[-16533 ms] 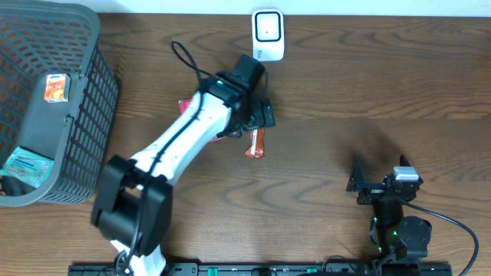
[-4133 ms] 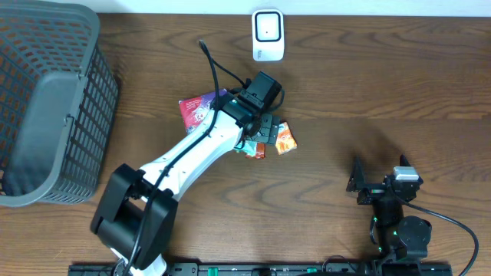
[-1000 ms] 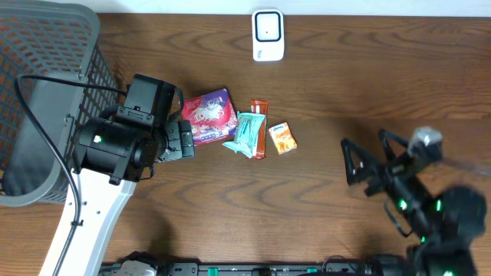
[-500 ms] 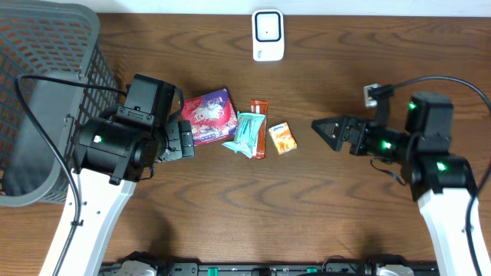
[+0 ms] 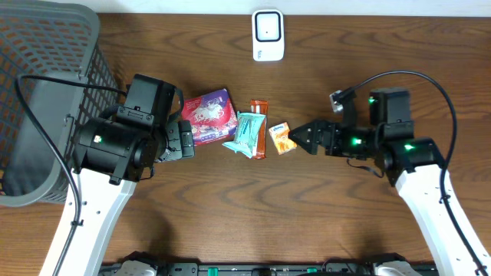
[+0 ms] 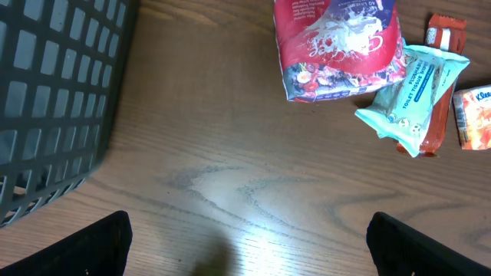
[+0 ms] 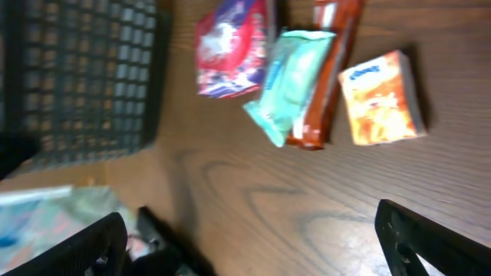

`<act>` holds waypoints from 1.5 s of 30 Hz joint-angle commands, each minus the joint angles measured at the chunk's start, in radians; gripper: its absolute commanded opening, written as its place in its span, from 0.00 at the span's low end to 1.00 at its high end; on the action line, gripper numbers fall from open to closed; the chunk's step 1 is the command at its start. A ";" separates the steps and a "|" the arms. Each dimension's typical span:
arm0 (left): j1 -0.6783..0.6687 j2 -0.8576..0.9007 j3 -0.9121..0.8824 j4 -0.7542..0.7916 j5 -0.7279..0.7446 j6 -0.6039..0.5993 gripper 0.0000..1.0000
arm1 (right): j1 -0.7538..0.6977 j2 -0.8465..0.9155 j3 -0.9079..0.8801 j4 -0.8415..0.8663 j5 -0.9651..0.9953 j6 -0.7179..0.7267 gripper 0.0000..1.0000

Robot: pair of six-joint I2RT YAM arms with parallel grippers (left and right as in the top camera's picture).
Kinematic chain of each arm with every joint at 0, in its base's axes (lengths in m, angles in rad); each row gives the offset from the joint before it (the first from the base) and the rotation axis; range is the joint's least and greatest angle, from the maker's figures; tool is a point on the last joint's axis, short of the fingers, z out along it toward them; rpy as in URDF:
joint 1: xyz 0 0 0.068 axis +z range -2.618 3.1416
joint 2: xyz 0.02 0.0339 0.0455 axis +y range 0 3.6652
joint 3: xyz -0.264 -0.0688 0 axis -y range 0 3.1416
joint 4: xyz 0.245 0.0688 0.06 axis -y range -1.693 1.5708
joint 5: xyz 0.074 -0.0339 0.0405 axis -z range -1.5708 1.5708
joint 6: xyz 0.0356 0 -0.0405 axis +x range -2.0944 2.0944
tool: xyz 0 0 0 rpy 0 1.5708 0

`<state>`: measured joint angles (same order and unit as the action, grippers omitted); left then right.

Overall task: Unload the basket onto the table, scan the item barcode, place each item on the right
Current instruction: 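Move the right gripper from rest toward the orange tissue pack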

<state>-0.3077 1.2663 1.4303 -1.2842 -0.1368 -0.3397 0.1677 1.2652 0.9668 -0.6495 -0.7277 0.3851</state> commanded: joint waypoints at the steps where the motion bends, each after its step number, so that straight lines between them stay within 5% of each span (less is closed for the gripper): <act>1: 0.005 0.002 -0.006 -0.006 -0.003 0.002 0.98 | 0.049 -0.004 0.017 0.002 0.211 0.095 0.99; 14: 0.005 0.002 -0.006 -0.006 -0.003 0.002 0.98 | 0.093 -0.001 0.051 -0.024 0.311 0.114 0.99; 31: 0.005 0.002 -0.006 -0.006 -0.003 0.002 0.98 | 0.093 -0.001 0.054 0.210 0.312 0.116 0.99; 45: 0.005 0.002 -0.006 -0.006 -0.003 0.002 0.98 | 0.108 0.018 0.051 0.127 0.372 0.113 0.99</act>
<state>-0.3077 1.2663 1.4303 -1.2842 -0.1368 -0.3397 0.2607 1.2667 1.0004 -0.5152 -0.4049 0.4938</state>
